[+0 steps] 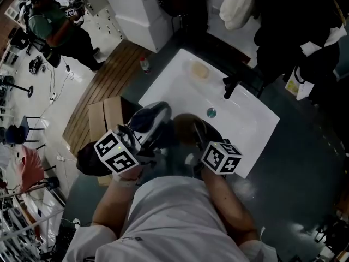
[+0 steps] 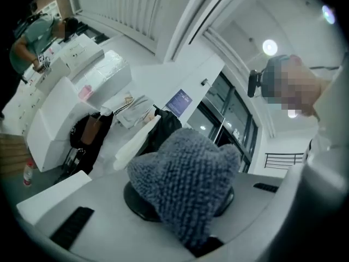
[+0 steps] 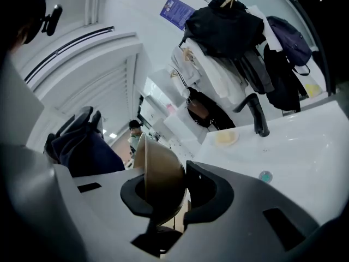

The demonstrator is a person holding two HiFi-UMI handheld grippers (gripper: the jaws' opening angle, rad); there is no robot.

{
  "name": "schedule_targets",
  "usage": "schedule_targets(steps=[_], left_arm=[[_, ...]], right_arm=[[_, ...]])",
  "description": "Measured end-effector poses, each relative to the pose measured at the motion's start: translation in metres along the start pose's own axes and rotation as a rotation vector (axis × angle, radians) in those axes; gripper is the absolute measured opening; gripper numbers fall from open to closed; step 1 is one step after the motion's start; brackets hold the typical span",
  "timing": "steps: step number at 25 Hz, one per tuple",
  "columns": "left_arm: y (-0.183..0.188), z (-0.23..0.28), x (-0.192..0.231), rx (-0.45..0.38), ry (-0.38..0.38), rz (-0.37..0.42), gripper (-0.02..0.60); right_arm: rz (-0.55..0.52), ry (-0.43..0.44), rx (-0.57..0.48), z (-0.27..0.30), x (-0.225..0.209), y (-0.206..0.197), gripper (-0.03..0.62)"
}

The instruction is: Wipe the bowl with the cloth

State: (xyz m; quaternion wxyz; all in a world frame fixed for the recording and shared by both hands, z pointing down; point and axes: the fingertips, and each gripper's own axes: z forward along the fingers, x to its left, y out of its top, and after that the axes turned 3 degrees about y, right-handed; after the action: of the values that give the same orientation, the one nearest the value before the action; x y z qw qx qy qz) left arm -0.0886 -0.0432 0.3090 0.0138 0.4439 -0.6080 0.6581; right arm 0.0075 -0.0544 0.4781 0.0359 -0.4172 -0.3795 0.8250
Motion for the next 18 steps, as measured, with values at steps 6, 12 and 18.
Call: schedule_targets(steps=[6, 12, 18], left_arm=[[-0.004, 0.035, 0.010, 0.100, -0.060, 0.102, 0.046], [-0.036, 0.047, 0.023, 0.361, -0.087, 0.400, 0.120], [-0.079, 0.052, 0.025, 0.601, -0.207, 0.481, 0.250]], right_arm=[[0.205, 0.018, -0.008, 0.015, -0.002, -0.005, 0.091], [0.353, 0.041, -0.051, 0.021, 0.001, 0.004, 0.091], [0.612, 0.104, -0.057, 0.027, -0.008, -0.007, 0.091]])
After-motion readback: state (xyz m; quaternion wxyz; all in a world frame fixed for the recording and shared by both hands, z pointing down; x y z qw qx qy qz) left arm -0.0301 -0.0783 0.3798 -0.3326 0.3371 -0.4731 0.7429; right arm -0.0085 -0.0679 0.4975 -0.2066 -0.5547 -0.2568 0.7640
